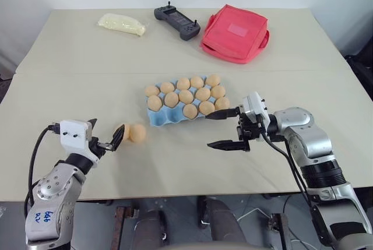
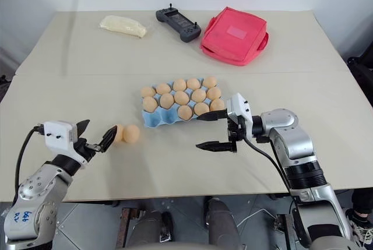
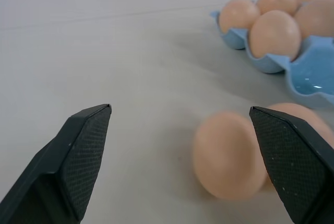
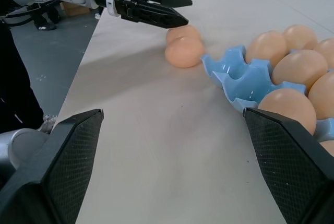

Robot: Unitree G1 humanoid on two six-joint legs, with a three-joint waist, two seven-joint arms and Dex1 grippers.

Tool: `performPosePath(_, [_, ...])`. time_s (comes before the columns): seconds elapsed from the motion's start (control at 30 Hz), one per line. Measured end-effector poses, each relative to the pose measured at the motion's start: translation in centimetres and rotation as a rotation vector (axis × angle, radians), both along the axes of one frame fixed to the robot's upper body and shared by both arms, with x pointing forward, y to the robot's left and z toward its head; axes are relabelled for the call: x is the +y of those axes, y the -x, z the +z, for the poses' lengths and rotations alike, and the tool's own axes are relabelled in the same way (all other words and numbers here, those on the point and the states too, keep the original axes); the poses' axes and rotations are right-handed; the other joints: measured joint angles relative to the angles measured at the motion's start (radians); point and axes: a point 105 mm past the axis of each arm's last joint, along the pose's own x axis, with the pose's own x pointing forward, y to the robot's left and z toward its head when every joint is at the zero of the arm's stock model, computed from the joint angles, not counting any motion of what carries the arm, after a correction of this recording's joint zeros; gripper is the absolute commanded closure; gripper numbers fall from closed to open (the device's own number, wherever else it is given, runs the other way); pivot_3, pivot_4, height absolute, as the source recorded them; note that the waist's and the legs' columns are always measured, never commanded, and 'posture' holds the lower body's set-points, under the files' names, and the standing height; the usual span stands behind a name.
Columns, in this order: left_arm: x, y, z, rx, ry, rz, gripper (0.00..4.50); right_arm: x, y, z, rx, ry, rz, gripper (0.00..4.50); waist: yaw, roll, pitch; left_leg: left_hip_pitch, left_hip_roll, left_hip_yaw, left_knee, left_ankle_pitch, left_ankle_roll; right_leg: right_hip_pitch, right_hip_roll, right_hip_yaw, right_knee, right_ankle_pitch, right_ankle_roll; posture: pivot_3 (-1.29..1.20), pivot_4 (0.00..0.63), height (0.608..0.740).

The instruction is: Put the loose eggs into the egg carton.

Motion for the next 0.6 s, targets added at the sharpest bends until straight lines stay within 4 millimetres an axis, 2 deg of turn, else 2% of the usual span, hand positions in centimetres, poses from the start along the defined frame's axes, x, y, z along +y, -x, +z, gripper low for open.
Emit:
performPosePath(0.13, [0.1, -0.8, 0.1, 0.003, 0.006, 0.003, 0.0, 0.1, -0.1, 0.2, -0.011, -0.002, -0.011, 0.02, 0.003, 0.0, 0.0, 0.0, 0.0, 0.0, 0.0, 0.0, 0.0, 0.0, 0.0, 0.0, 0.001, 0.0, 0.0, 0.0, 0.15, 0.74])
performPosePath(0.4, [-0.3, -1.1, 0.1, 0.018, 0.002, -0.026, 0.0, 0.1, -0.3, 0.2, -0.016, 0.0, -0.031, 0.02, 0.01, 0.0, 0.0, 0.001, 0.0, 0.0, 0.0, 0.0, 0.0, 0.0, 0.0, 0.0, 0.002, 0.0, 0.0, 0.0, 0.15, 0.74])
performPosePath(0.6, [-0.3, -1.2, -1.1, 0.078, 0.016, -0.028, 0.0, 0.0, -0.4, 0.1, -0.018, 0.003, -0.04, 0.02, 0.019, 0.0, 0.0, 0.0, 0.0, 0.0, 0.001, 0.0, 0.0, 0.0, 0.0, 0.0, 0.002, 0.0, 0.0, 0.0, 0.15, 0.74])
